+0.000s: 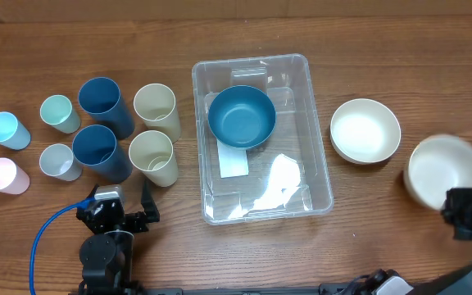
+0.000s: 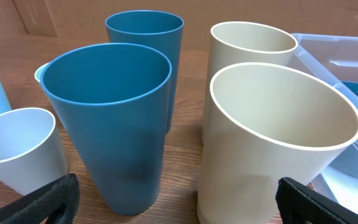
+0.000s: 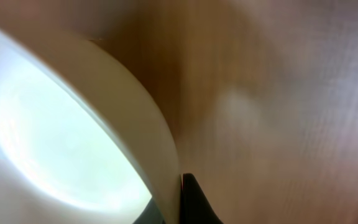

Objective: Pack container
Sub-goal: 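Move the right gripper to the front cream bowl and grasp it, then place the cream bowl into the container on the blue bowl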

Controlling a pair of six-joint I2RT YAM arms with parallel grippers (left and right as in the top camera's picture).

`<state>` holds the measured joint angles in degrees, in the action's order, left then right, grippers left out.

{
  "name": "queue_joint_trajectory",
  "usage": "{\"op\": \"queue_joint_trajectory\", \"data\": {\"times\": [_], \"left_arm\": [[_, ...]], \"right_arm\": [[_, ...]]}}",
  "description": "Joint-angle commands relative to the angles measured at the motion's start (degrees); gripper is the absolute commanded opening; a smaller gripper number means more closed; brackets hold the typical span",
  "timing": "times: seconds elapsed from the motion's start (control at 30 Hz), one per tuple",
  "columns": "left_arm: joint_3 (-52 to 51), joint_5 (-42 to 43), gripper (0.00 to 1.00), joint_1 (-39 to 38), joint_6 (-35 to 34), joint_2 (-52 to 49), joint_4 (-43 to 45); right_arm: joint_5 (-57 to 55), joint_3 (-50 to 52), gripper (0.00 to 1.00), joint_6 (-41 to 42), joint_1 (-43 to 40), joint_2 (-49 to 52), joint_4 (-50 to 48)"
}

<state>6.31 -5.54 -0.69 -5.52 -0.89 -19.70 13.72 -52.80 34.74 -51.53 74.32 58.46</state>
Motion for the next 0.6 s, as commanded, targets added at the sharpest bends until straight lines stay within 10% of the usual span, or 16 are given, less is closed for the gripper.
{"op": "queue_joint_trajectory", "data": {"times": [0.0,0.33,0.57], "left_arm": [[-0.4,0.7,1.0,-0.2,0.6,0.6,0.2],[-0.4,0.7,1.0,-0.2,0.6,0.6,0.2],[-0.4,0.7,1.0,-0.2,0.6,0.6,0.2]], "right_arm": [[15.1,-8.8,0.04,-3.3,5.6,-9.4,1.3],[-1.7,-21.8,0.04,-8.2,60.9,-8.4,-9.0],[-12.0,-26.1,0.04,-10.9,74.7,19.3,-15.0]]}}
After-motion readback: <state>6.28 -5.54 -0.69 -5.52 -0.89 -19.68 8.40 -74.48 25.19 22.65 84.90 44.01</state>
